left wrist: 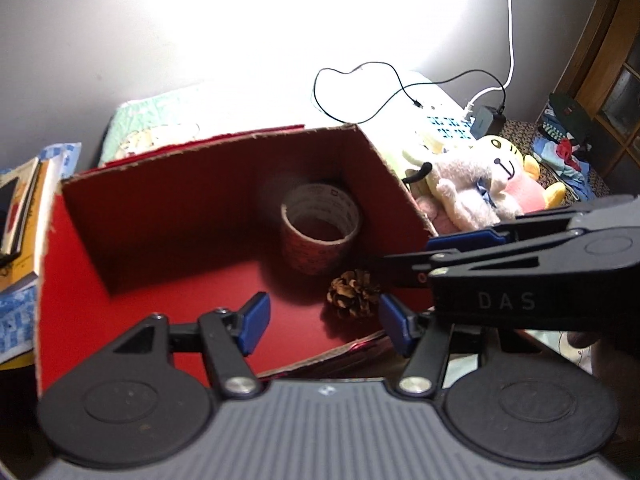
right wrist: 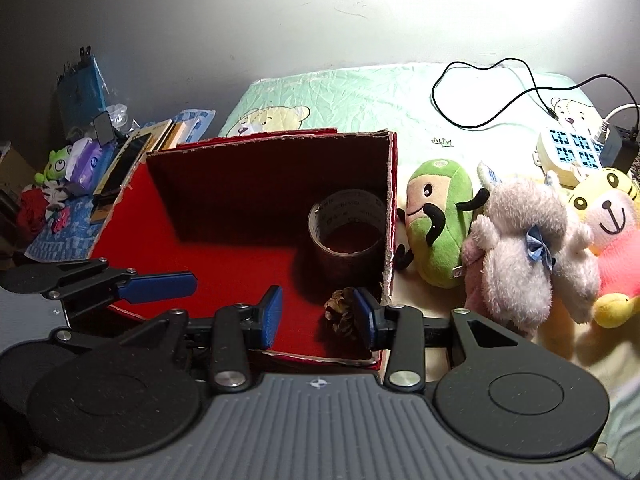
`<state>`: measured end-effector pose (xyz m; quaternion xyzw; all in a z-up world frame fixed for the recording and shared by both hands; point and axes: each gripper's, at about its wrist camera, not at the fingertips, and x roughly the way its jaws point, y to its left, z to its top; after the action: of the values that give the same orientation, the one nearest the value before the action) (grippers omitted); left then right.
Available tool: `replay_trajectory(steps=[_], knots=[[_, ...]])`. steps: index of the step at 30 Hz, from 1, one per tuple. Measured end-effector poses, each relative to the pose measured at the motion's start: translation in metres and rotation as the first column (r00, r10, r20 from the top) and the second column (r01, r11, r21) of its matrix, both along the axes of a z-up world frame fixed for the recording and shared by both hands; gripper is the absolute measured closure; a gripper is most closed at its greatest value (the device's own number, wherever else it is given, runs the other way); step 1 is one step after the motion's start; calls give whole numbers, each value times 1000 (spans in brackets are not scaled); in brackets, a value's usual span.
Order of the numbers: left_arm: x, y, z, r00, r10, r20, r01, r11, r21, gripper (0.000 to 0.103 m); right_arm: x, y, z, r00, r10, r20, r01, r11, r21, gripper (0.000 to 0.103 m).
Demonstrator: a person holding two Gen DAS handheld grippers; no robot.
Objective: Organize objects
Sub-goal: 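Open the right gripper to drop the pinecone beside the tape roll, then move the right gripper down to the orange bottle gourd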
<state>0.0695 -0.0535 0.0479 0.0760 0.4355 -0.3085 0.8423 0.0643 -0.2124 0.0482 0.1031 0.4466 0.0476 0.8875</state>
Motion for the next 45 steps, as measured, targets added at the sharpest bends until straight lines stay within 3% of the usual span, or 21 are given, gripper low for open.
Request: replay_trajectory(steps=[8, 18, 34, 45], knots=[[-21, 16, 17, 999, 29, 43, -29, 999, 12, 37, -30, 4, 7, 998, -50, 41, 48, 997, 53, 61], [-45, 23, 9, 999, 23, 38, -25, 998, 50, 34, -64, 15, -2, 994, -104, 39, 101, 991, 89, 61], [-62, 20, -27, 999, 11, -39, -6, 992, 127, 32, -94, 20, -34, 984, -167, -55, 174, 969, 176, 61], [-66, 24, -44, 995, 10, -99, 4, 991, 133, 31, -99, 18, -55, 974, -178, -140, 209, 947, 243, 61]])
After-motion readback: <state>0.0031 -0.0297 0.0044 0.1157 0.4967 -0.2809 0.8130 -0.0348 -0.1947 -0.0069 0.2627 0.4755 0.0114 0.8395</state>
